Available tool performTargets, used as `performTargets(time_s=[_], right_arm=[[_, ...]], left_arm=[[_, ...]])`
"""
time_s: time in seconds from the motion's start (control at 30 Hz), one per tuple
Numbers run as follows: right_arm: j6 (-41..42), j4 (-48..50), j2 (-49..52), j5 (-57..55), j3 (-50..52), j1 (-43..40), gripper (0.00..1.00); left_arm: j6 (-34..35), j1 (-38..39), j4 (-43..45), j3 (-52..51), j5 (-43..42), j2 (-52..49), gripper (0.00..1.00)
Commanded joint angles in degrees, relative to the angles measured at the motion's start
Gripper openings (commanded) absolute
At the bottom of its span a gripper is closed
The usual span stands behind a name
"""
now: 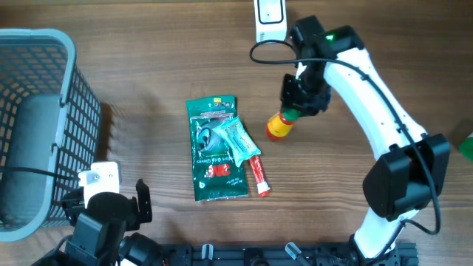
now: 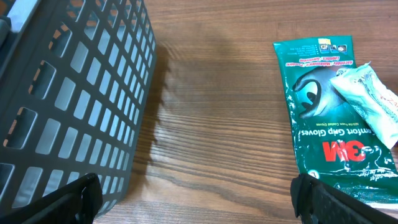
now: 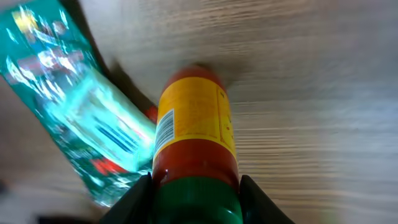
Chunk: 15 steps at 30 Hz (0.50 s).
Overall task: Scan the item barcode
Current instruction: 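Close the right gripper on the sauce bottle and lift it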
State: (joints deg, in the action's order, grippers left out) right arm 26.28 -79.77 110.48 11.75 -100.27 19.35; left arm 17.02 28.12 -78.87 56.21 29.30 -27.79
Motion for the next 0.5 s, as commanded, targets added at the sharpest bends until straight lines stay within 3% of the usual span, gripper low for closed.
performTargets(time_s=[0.0, 0.07, 0.3, 0.47], right_arm=[[-18.38, -0.70, 0.42, -1.07, -1.84, -0.68, 0.40], [-20.98, -0.22, 0.42, -2.32, -1.84, -0.68, 0.55], [-24.74, -0.37, 0.42, -7.74, -3.39, -0.61, 0.72], [-18.14, -6.43, 0.31, -7.72, -13.55, -0.57, 0.99]], left_arm=[[0.09, 0.00, 0.13, 0.11, 0.17, 0.26, 1.00], [0.09, 0.00, 0.13, 0.11, 0.17, 0.26, 1.00], [0.09, 0.00, 0.13, 0.11, 0.17, 0.26, 1.00], [0.09, 0.00, 0.13, 0.11, 0.17, 0.26, 1.00]])
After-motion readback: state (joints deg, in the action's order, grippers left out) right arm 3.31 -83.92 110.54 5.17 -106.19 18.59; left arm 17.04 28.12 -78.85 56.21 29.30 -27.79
